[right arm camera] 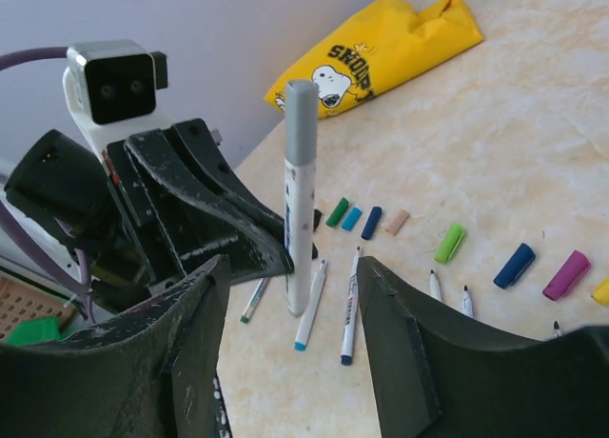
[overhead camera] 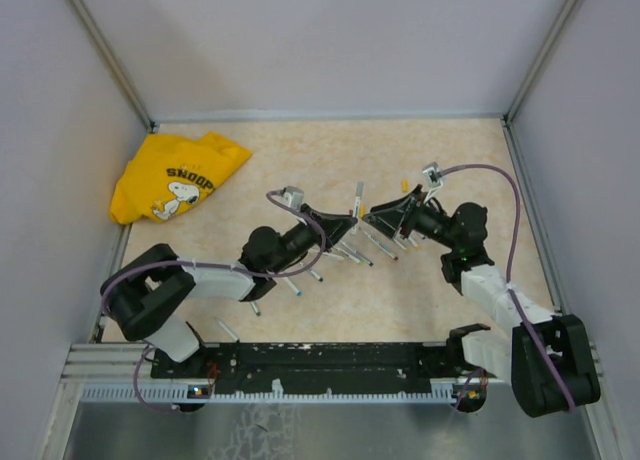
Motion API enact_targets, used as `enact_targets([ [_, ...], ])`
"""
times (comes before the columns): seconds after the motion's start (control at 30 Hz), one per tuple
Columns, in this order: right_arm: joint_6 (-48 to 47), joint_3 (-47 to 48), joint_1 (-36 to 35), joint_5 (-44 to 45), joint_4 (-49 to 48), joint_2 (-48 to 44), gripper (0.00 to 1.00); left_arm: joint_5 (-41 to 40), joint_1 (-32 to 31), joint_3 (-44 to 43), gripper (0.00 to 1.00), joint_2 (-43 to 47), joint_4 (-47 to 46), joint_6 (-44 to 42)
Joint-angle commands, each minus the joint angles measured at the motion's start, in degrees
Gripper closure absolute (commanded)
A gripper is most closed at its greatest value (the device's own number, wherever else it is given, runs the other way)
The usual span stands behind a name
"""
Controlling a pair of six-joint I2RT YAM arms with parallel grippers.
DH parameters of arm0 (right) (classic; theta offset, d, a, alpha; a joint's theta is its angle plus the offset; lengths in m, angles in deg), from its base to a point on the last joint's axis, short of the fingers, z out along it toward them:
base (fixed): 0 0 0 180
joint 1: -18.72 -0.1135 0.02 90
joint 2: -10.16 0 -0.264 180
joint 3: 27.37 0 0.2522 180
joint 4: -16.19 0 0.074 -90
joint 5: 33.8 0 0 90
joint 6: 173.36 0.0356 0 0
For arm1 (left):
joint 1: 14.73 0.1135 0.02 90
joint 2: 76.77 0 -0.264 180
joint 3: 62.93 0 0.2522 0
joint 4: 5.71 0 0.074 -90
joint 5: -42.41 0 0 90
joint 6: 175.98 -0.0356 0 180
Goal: Open the pen caps
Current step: Open the pen cap from the pen.
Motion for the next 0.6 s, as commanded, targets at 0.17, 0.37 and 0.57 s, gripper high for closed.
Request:
enact_targets([
  [0.17,-0.91,0.02,-2.69,2.82,-5.36,0.62,0.50,-1.14,-3.45,-1.88,1.00,-4.18,-6.25,2.10],
  [0.37,-3.20,1.23,-4.00,4.04,-1.44,1.89,0.55,-1.78,-4.34,-2.16,1.00,-4.68,-7.01,2.03],
  [0.57,-4.44,1.49,-4.64,3.09,-1.19,2.13,0.84,-2.07,-4.61,-2.25,1.00,-5.07,-7.38,1.92],
])
